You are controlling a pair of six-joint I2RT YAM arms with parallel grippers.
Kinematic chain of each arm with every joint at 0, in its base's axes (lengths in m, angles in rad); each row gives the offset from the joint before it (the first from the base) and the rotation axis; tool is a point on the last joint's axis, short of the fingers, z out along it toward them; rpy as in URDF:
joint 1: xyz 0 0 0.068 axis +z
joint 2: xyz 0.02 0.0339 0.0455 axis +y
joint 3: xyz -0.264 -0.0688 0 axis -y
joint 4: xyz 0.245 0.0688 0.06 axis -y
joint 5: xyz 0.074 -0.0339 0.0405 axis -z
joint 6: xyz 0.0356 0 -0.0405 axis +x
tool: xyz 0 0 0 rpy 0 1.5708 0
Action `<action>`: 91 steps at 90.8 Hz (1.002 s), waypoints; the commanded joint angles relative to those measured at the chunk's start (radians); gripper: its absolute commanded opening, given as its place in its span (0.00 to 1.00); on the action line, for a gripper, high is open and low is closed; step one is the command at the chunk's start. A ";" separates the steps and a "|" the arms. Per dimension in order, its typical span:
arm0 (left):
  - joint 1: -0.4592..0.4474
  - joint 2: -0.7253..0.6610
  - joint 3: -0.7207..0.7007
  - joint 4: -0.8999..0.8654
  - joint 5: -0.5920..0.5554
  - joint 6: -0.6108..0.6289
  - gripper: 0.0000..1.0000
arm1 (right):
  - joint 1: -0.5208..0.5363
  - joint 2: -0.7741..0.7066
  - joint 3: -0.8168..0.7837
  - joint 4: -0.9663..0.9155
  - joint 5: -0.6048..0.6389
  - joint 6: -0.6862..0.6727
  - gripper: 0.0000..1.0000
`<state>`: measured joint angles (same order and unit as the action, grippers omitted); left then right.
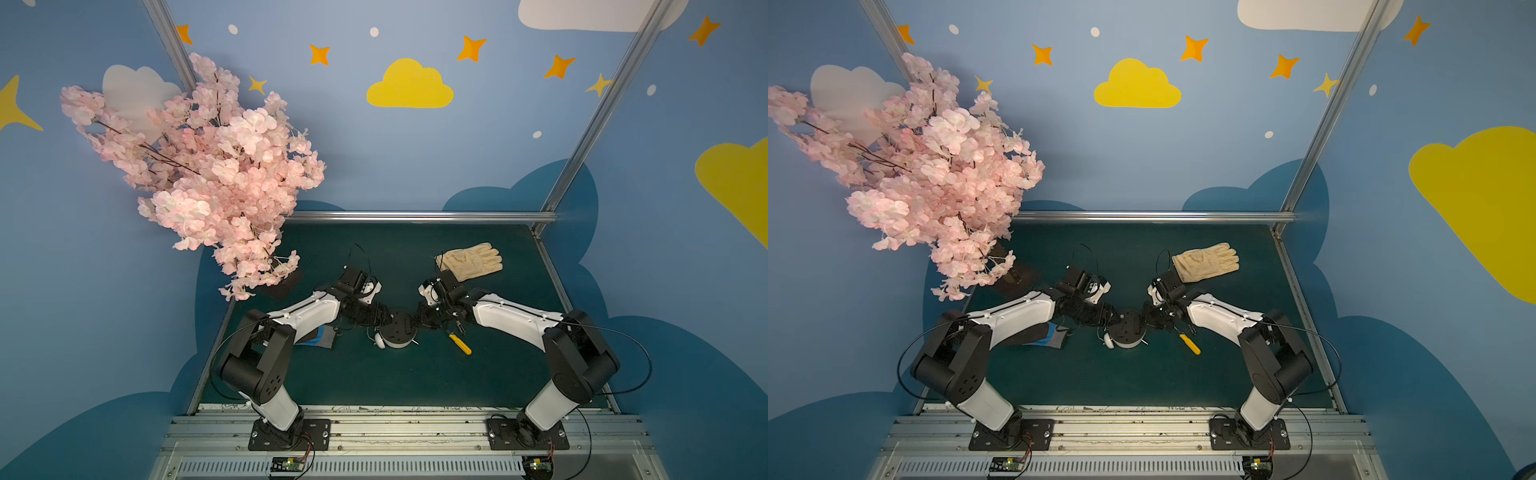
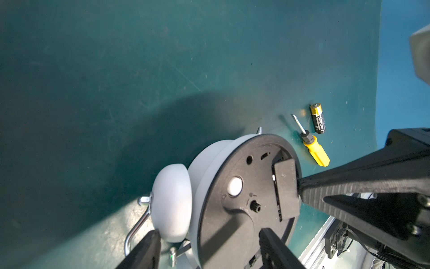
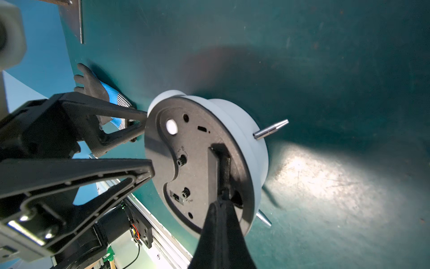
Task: Remove the battery from the alarm
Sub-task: Install the cover on the alarm.
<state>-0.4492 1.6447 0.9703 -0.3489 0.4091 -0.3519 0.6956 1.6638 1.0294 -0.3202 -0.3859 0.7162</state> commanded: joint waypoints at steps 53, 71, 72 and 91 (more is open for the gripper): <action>-0.025 -0.030 -0.035 0.034 0.029 -0.049 0.70 | 0.025 0.019 -0.008 0.010 -0.048 0.049 0.00; -0.028 -0.038 -0.051 0.045 0.034 -0.064 0.70 | 0.030 0.050 0.015 -0.090 0.005 0.039 0.00; -0.029 -0.039 -0.052 0.045 0.033 -0.065 0.70 | 0.029 0.051 0.017 -0.097 0.008 0.038 0.00; -0.031 -0.058 -0.058 0.046 0.031 -0.063 0.70 | 0.041 0.075 0.065 -0.170 0.019 0.021 0.03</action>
<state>-0.4644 1.6173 0.9222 -0.3016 0.3958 -0.4122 0.7128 1.6981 1.0763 -0.4107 -0.3767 0.7498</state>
